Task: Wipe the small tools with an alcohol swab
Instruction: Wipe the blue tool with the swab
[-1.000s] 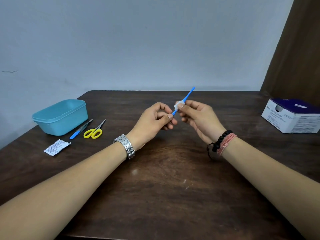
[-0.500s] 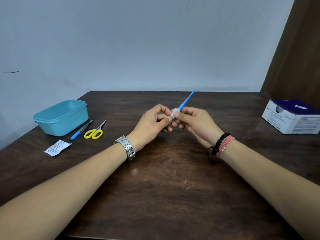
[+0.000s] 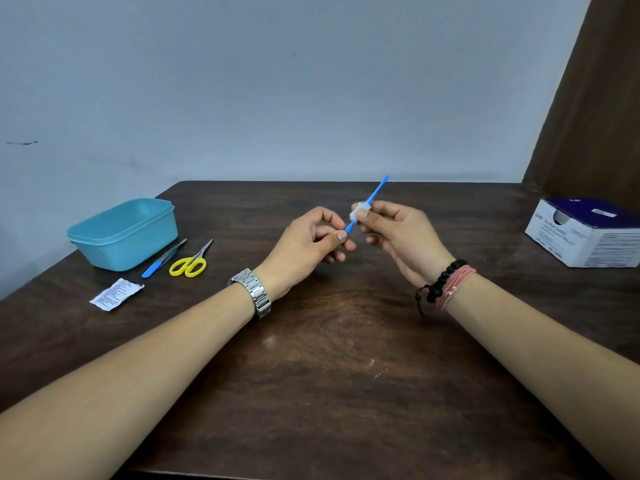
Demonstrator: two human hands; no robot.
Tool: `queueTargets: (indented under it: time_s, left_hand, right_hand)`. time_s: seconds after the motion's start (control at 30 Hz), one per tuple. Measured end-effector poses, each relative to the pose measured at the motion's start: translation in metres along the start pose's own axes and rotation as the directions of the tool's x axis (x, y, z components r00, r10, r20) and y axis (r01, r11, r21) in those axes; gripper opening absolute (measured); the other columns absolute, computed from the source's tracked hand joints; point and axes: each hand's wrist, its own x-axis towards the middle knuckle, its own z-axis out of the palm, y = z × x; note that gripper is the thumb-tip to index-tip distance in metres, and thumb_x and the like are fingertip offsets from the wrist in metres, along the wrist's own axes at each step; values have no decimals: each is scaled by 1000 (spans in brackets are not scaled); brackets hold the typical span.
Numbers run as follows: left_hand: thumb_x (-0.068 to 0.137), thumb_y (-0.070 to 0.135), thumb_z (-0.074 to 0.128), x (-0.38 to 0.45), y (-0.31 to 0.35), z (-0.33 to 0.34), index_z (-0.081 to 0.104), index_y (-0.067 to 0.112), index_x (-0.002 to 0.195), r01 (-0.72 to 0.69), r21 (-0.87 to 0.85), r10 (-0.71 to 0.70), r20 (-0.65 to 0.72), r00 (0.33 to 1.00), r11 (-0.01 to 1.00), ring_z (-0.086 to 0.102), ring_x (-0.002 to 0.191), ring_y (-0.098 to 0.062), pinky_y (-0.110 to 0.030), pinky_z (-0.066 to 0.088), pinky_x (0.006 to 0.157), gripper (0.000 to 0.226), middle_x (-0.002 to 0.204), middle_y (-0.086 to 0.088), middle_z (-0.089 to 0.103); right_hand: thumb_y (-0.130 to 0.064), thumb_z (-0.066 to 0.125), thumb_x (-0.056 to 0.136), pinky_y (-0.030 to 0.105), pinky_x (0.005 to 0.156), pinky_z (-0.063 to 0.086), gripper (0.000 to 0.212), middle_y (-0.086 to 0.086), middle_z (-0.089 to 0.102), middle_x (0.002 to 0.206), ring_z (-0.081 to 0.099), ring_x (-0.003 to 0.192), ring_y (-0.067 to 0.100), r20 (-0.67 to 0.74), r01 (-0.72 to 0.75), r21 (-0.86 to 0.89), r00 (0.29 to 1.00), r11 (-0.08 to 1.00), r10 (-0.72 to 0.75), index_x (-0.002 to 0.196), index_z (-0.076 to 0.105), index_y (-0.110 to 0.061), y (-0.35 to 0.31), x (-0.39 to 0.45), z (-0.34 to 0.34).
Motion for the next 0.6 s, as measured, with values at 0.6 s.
queueTargets:
  time_s: [0.6]
  left_hand:
    - [97, 9, 58, 1, -1, 1, 52, 16, 94, 27, 35, -28, 28, 999, 999, 66, 67, -14, -25, 52, 64, 10, 86, -7, 76]
  right_hand:
    - [-9, 63, 92, 16, 58, 44, 9, -3, 72, 88, 55, 66, 4, -111, 113, 124, 989, 986, -99, 91, 72, -13, -11, 5, -14]
